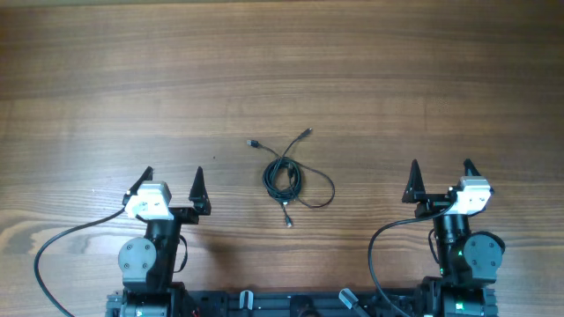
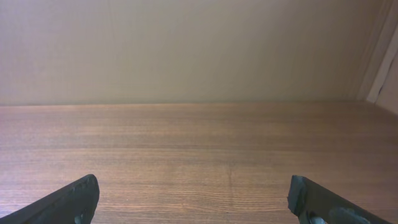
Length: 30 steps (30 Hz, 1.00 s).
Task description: Untangle cables
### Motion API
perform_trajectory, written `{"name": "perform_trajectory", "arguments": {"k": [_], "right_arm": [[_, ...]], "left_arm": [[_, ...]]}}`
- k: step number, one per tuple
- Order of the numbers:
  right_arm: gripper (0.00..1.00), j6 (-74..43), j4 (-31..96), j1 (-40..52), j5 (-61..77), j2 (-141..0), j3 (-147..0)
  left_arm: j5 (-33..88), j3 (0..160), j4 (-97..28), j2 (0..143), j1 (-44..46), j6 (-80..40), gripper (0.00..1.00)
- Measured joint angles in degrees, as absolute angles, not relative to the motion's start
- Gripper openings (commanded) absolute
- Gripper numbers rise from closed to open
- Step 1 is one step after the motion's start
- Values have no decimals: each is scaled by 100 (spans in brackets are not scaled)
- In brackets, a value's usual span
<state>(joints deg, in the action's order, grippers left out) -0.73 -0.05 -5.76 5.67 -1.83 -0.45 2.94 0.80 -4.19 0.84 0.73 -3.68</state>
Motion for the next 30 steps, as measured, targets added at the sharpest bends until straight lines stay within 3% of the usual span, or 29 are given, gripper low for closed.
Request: {"name": "perform_trajectory", "arguments": {"k": [16, 23, 30], "right_arm": [[100, -73, -5, -576, 567, -183, -45], [100, -73, -5, -576, 567, -183, -45], [100, -73, -5, -576, 567, -183, -45]], "left_arm": [[298, 80, -362, 84, 73, -370, 100], [725, 49, 1020, 84, 73, -727, 100], [766, 534, 919, 373, 73, -919, 100]]}}
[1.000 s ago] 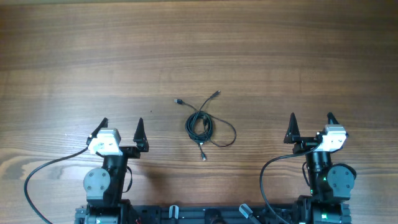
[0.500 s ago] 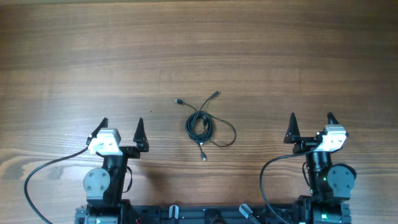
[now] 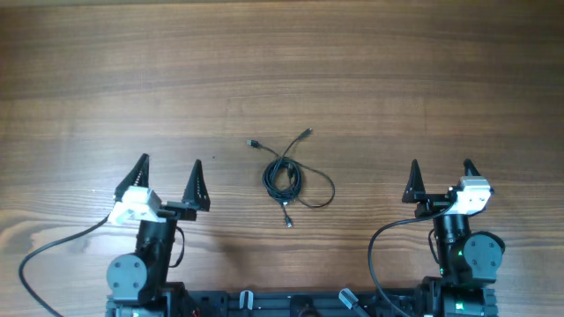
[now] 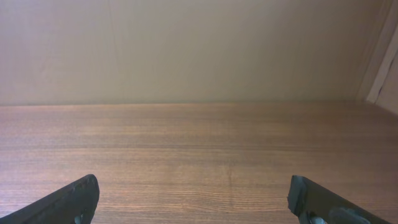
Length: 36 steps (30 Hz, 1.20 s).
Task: Untangle cables
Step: 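Move the left gripper over the black cable bundle and lower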
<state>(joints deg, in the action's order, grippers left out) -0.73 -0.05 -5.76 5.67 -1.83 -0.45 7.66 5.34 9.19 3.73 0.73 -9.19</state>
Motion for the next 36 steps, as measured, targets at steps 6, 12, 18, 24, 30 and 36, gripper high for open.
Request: {"name": "perform_trajectory", "arguments": {"k": [6, 12, 18, 24, 30, 36], "right_arm": [[100, -73, -5, -576, 567, -193, -45], [100, -73, -3, -576, 567, -200, -43], [100, -73, -5, -576, 567, -204, -40], [99, -73, -5, -576, 567, -204, -40], [100, -73, -5, -576, 567, -204, -40], [100, -73, -5, -576, 567, -204, -40]], "left_arm": [[862, 2036, 158, 1649, 73, -978, 100], [1199, 3815, -1476, 3317, 73, -1566, 100], [1745, 6270, -4147, 5183, 73, -1935, 100], [3129, 6657, -4488, 5992, 69, -1992, 100], [3505, 6661, -4716, 6608, 91, -2412, 61], [2322, 6672, -5312, 7553, 1120, -3323, 63]]}}
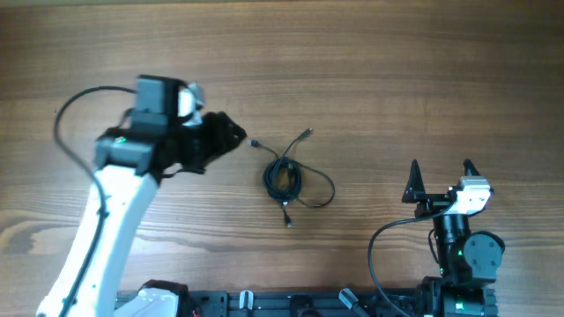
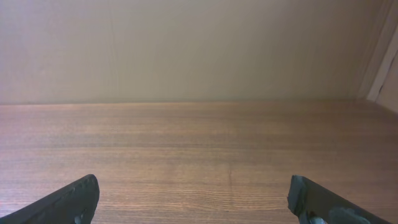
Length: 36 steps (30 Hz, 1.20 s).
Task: Untangle cables
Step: 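Move the left gripper over the black cable bundle and lower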
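Note:
A tangle of thin black cables lies on the wooden table, coiled in the middle, with plug ends sticking out to the upper left, upper right and bottom. My left gripper reaches out over the table, its tip just left of the upper-left plug and apart from it; its fingers overlap from above, so their spread does not show. My right gripper stands open at the near right, nothing between its fingers. The cables are out of the right wrist view.
A pale wall rises beyond the table's far edge in the right wrist view. The arm bases and their black supply cables sit along the near edge.
My left arm has gone from its place at the near left to a stretched-out pose, its gripper now next to the upper-left plug. The cables and right arm are unchanged.
Both grippers stood open at the near edge, left and right of the tangle. The left one then sat slightly lower and farther left, still open. Now it is out beside the tangle's upper-left end, while the right has stayed put throughout.

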### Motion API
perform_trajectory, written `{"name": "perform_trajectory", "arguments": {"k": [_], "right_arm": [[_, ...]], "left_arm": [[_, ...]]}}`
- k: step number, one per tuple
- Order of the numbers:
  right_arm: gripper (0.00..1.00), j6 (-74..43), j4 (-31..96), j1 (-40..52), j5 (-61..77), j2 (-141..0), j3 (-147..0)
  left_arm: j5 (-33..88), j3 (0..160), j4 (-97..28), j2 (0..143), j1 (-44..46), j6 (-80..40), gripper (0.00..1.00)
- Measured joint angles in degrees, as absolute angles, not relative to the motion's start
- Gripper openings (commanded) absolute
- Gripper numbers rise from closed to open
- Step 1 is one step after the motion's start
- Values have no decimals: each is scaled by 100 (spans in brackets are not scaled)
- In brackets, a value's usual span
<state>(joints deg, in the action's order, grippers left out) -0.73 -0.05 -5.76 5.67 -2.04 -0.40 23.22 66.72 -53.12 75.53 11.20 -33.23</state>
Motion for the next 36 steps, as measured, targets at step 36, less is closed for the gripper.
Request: {"name": "perform_trajectory", "arguments": {"k": [36], "right_arm": [[100, -71, -5, -576, 567, -204, -40]], "left_arm": [[130, 5898, -4414, 9671, 3183, -4792, 50]]}}
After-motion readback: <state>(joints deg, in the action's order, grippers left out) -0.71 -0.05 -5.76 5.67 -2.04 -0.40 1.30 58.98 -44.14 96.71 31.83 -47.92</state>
